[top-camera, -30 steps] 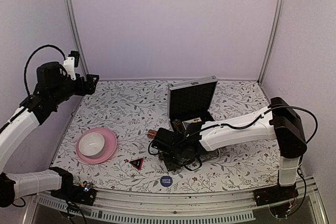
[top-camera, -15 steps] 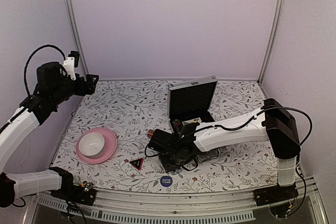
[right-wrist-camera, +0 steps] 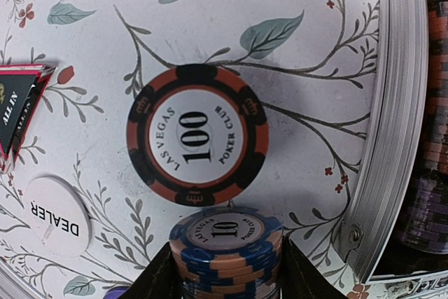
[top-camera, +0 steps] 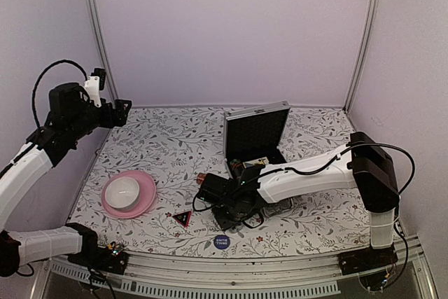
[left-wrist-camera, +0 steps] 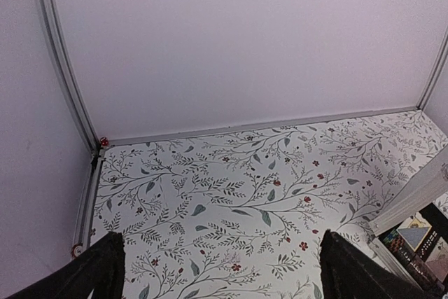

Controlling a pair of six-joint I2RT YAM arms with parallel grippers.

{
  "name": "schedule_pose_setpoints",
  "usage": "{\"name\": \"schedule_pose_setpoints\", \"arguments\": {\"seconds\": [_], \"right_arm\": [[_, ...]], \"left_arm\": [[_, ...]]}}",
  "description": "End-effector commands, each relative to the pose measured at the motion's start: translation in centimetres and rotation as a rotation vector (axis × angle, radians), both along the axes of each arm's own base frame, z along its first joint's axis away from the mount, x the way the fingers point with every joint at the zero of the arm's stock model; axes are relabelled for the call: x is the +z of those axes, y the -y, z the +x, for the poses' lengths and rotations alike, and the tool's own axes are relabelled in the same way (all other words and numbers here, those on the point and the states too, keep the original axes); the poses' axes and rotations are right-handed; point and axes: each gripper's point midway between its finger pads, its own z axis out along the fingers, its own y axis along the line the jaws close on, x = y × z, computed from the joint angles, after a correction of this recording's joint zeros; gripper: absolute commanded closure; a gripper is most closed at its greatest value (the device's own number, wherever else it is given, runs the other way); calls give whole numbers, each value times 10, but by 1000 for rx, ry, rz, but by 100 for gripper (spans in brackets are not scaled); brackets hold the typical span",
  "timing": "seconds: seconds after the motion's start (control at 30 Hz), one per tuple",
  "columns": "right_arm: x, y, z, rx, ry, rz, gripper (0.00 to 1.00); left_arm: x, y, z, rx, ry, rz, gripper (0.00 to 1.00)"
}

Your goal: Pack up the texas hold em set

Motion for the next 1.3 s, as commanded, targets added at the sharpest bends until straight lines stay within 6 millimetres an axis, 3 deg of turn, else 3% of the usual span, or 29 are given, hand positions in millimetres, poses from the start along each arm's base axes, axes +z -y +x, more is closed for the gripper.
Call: {"name": "schedule_pose_setpoints", "arguments": {"seconds": [0.0, 0.3, 0.37, 0.53, 0.63, 0.77, 0.9, 1.07, 1.13, 1.27], "right_arm": [[0, -4, -1, 21, 0, 1, 55], [12, -7, 2, 20, 20, 21, 66], [27, -10, 5, 20, 42, 50, 66], [89, -6, 22, 11, 128, 152, 67], [123, 20, 40, -31, 181, 192, 66], [147, 67, 65, -107, 243, 205, 66], [143, 117, 92, -179, 280, 217, 67], [125, 159, 119, -207, 303, 294, 67], [119, 172, 131, -232, 308, 318, 67], [112, 185, 150, -218, 327, 325, 67]], "left_arm": [[0, -5, -1, 9, 11, 12, 3], [-1, -5, -1, 9, 11, 13, 3], [-2, -5, 0, 10, 7, 13, 3], [-6, -4, 2, 7, -6, 15, 3], [-8, -5, 3, 12, -11, 18, 3], [-11, -8, 4, 28, -14, 29, 3], [-15, -8, 6, 32, -27, 36, 3], [-15, -8, 10, 38, -37, 30, 3], [-6, -5, 12, 32, -28, 1, 3], [31, 11, 15, -48, 31, -71, 3]]}}
